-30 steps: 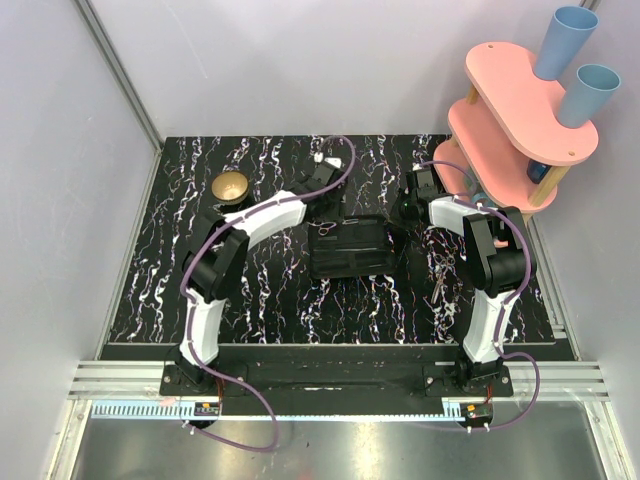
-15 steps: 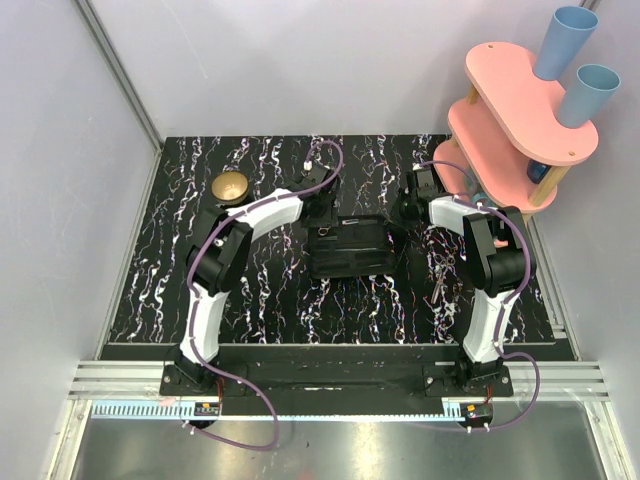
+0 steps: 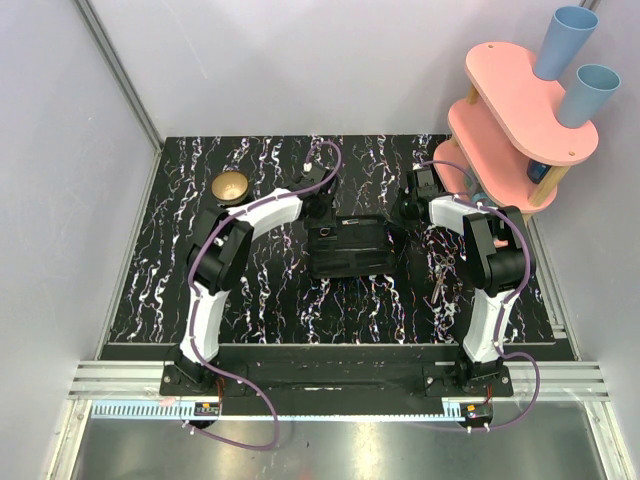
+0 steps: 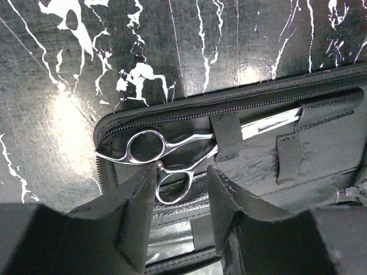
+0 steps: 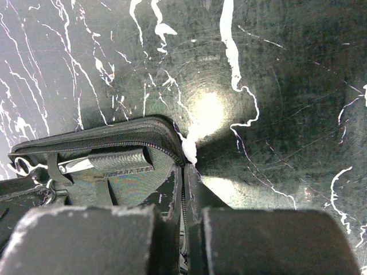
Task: Sort the hair-cutting tools
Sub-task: Place the scissors in the hairdressing tool bag, then pick up the scissors from the center of the board.
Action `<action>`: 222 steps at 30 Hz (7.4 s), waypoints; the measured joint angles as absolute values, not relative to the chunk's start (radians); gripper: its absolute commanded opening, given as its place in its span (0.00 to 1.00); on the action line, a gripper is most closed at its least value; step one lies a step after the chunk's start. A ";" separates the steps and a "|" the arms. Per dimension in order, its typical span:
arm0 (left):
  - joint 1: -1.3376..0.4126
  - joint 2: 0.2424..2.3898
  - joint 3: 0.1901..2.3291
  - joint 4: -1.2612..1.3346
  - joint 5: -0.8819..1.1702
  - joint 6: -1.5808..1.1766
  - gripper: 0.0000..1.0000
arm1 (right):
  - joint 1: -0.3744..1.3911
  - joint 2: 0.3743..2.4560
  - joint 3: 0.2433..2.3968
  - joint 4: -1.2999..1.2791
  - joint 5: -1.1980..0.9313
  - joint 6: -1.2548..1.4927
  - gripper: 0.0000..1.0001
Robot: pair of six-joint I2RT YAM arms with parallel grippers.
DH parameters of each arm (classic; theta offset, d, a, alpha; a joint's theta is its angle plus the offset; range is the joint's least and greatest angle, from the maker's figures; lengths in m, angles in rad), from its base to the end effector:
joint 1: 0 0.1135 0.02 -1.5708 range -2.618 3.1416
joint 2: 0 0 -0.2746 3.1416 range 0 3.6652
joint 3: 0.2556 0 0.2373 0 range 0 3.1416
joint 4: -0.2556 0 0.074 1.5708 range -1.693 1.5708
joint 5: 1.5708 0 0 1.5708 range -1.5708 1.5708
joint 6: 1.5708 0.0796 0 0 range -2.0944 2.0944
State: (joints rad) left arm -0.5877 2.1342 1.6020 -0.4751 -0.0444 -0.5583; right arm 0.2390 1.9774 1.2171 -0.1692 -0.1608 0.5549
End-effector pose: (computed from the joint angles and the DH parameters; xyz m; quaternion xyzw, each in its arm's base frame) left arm 0.3989 -0.2615 0.1511 0.0080 0.9603 -0.1328 0.2451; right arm 0.4124 0.1136 0.1287 0.1238 0.9382 0.1917 0.2603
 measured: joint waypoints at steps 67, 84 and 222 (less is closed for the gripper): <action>-0.607 1.568 1.182 -0.387 -0.104 -0.457 0.99 | 0.117 1.462 0.876 -0.673 0.337 0.645 0.23; -0.607 1.542 1.163 -0.364 -0.047 -0.471 0.99 | 0.076 1.628 0.927 -0.595 0.282 0.628 0.34; -0.483 1.687 1.276 -0.152 0.898 -0.677 0.00 | 0.334 1.349 1.335 -0.530 -0.374 0.514 0.89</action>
